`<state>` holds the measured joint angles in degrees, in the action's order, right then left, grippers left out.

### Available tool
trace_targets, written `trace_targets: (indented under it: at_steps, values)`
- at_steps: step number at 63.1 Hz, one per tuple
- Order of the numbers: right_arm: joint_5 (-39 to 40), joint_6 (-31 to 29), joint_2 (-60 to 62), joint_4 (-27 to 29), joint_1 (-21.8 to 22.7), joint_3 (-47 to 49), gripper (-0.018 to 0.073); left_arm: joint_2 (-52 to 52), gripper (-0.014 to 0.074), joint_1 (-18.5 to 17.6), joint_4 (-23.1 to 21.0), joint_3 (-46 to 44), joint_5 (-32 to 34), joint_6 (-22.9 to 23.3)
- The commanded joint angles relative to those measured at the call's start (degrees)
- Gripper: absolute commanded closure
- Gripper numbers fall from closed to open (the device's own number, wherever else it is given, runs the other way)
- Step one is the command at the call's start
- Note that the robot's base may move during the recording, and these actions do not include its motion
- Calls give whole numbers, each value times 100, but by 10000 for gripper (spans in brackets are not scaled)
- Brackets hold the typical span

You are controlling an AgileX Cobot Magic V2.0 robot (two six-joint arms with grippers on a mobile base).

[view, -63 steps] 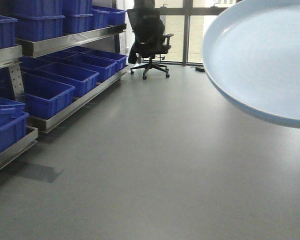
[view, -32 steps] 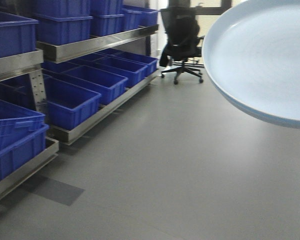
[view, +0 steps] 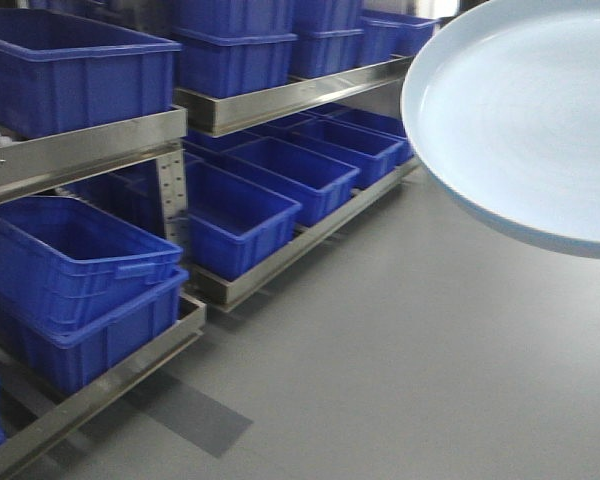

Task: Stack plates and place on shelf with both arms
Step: 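Drive the base up to the shelf of blue bins, plates raised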

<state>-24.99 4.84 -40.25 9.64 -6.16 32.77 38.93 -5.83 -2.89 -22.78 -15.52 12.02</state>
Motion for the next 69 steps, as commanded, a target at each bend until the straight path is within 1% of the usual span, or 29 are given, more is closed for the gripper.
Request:
trace_targets:
  at_steps: [1, 69]
  values:
    - [542, -21, 38, 45, 21, 192, 503, -6, 508, 10, -2, -162, 429, 51]
    - [537, -21, 38, 45, 21, 192, 503, -6, 508, 10, -2, -162, 429, 51]
